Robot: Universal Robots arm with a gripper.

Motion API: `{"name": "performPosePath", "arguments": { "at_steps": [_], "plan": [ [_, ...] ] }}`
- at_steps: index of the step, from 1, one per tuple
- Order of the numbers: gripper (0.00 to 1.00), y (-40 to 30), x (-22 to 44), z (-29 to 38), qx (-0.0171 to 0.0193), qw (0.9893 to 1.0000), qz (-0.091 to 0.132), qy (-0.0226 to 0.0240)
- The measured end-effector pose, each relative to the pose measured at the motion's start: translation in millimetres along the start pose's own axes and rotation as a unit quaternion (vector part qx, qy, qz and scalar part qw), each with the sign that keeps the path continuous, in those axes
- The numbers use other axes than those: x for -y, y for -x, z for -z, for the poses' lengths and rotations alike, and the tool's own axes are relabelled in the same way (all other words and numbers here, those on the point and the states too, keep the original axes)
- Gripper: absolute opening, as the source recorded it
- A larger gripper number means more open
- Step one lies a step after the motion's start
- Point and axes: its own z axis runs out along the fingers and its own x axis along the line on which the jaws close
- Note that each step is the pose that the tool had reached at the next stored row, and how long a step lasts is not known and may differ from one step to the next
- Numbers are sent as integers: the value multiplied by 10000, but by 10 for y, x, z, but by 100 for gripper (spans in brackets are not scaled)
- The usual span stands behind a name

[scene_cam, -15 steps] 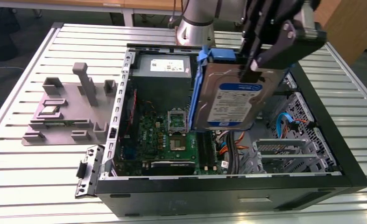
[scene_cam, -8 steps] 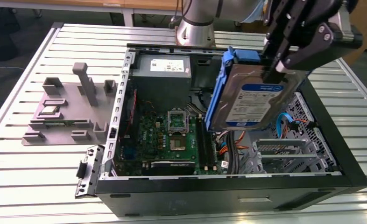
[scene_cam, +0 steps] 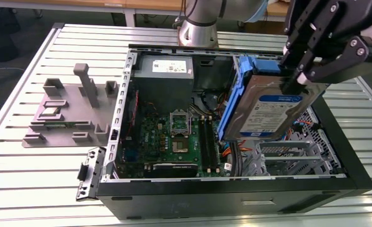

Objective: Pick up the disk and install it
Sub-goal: 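Pick up the disk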

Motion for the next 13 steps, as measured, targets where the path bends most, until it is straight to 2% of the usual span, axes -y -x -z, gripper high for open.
{"name": "performPosePath", "arguments": {
  "at_steps": [6, 9, 13],
  "plan": [
    [35, -109, 74, 5, -3, 10000, -1, 0],
    [35, -127, 168, 9, -8, 10000, -1, 1],
    [35, -137, 326, 13, -15, 10000, -1, 2]
  ]
}}
